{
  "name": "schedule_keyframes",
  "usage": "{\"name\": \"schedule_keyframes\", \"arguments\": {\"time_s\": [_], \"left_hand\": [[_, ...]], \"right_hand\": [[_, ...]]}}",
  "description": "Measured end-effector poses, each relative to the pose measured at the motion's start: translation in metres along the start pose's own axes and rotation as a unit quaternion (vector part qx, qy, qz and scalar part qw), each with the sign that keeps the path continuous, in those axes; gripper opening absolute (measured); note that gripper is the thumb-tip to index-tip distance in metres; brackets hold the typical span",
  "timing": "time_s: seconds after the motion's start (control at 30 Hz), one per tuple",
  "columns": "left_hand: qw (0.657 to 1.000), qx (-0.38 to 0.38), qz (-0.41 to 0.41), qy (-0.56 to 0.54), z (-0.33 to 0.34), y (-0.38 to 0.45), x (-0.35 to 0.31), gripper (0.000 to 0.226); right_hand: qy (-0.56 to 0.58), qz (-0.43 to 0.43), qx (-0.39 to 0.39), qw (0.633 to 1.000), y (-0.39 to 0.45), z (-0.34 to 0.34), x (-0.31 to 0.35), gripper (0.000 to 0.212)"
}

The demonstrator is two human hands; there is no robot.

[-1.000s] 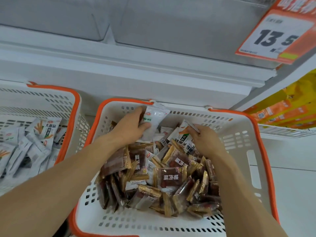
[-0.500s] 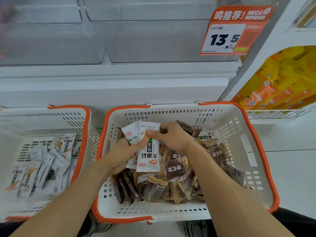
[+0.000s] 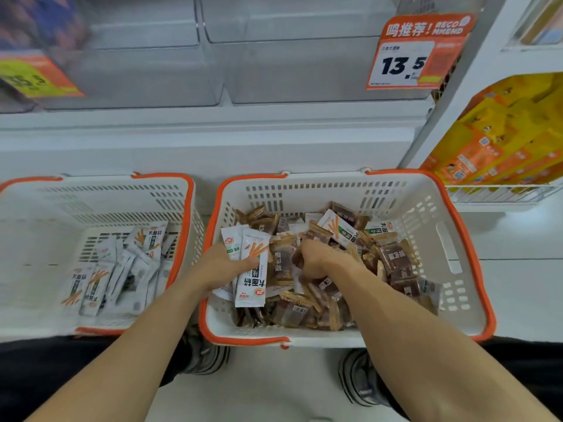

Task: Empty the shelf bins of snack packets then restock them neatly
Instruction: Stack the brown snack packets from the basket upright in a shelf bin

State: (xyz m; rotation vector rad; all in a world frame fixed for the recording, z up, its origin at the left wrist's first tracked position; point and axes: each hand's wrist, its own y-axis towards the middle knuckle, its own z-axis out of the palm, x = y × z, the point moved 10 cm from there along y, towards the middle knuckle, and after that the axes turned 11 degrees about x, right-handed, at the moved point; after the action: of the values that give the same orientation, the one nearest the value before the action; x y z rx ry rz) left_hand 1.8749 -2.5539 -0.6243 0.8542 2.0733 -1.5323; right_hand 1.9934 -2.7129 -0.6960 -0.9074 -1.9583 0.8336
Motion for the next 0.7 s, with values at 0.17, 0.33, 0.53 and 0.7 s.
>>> {"name": "schedule_keyframes", "arguments": {"time_s": [0.17,0.33,0.53,0.7], "left_hand": [[1.000,0.006,-0.005,0.004,0.005,-0.007,0.002,0.025],[1.000,-0.002,0.010,-0.020,0.007,-0.009,0.001,0.014],[0.995,-0.036,0.025,-0.087,0.009,-0.009,-0.003,0.026],[0.983,-0.066,0.070,-0.157,0.011,-0.013,-0.019,0.022]], "right_hand": [[0.013,0.001,0.002,1.000,-0.012,0.006,-0.008,0.012],[0.103,-0.020,-0.028,0.994,-0.033,-0.009,-0.020,0.019],[0.267,-0.078,-0.138,0.950,-0.056,-0.048,-0.048,0.024],[0.438,-0.189,-0.174,0.861,-0.087,-0.087,-0.051,0.030]]}}
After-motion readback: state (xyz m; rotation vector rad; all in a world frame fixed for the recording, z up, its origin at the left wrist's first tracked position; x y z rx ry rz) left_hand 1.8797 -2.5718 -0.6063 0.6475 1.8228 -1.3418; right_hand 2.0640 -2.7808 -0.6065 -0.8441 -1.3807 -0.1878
